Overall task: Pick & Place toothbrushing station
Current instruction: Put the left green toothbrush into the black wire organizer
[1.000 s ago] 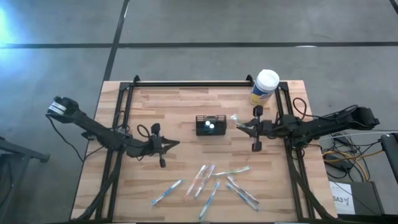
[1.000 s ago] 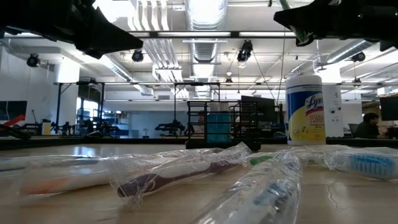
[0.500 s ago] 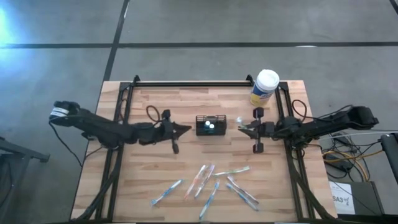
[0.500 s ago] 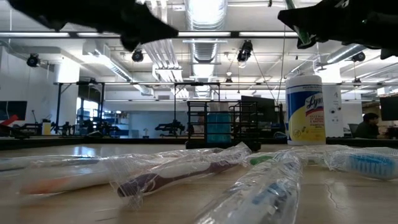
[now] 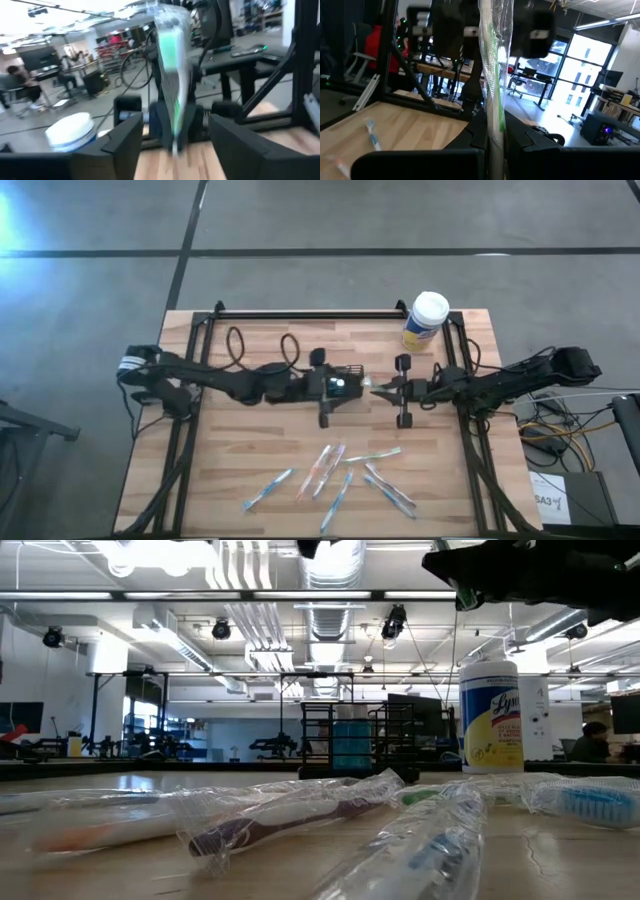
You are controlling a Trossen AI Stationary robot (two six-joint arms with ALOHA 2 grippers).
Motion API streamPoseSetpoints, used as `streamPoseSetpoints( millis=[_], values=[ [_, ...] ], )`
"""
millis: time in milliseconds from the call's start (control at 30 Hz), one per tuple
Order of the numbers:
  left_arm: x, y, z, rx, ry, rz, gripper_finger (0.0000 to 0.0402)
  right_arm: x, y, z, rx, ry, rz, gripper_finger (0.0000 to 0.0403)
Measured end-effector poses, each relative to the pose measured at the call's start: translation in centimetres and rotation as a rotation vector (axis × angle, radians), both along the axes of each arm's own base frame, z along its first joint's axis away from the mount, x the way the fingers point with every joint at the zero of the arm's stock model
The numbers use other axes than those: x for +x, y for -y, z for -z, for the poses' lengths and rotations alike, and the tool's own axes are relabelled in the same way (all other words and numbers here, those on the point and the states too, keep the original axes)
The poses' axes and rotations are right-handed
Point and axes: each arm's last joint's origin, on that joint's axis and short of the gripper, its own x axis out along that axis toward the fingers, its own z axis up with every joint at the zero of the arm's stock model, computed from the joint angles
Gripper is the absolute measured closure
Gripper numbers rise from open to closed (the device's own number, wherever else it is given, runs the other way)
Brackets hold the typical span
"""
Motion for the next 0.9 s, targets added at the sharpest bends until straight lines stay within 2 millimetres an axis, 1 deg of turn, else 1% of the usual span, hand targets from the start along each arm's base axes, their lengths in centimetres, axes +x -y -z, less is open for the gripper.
streamPoseSetpoints(
  millis=[100,200,300,533,667,733,800,900],
  values=[
    [1.0,-0.4,-0.5,-0.008,-0.025,0.019,0.0145,0.3,0.0,-0.4,-0.008,-0.003,0.001,0.0388],
    [1.6,-0.5,-0.8,-0.006,-0.015,0.076,0.0140,0.4,0.0,-0.7,-0.014,-0.002,0.001,0.0388],
    [2.2,-0.5,-1.1,-0.001,-0.001,0.094,0.0141,0.4,0.0,-0.8,-0.026,-0.008,0.003,0.0388],
    [3.0,-1.4,-0.6,-0.025,0.026,0.075,0.0158,0.6,0.1,-0.8,-0.025,-0.014,0.015,0.0388],
    [3.2,-1.8,-0.6,-0.053,0.057,0.071,0.0181,0.7,0.0,-0.7,-0.026,-0.022,0.015,0.0388],
    [3.2,-1.9,-0.5,-0.057,0.051,0.069,0.0200,0.7,0.0,-0.6,-0.025,-0.021,0.017,0.0388],
    [3.2,-1.9,-0.5,-0.057,0.050,0.074,0.0226,0.8,0.1,-0.6,-0.025,-0.024,0.019,0.0388],
    [3.2,-1.8,-0.4,-0.052,0.046,0.106,0.0283,0.8,0.1,-0.6,-0.025,-0.027,0.022,0.0388]
  ],
)
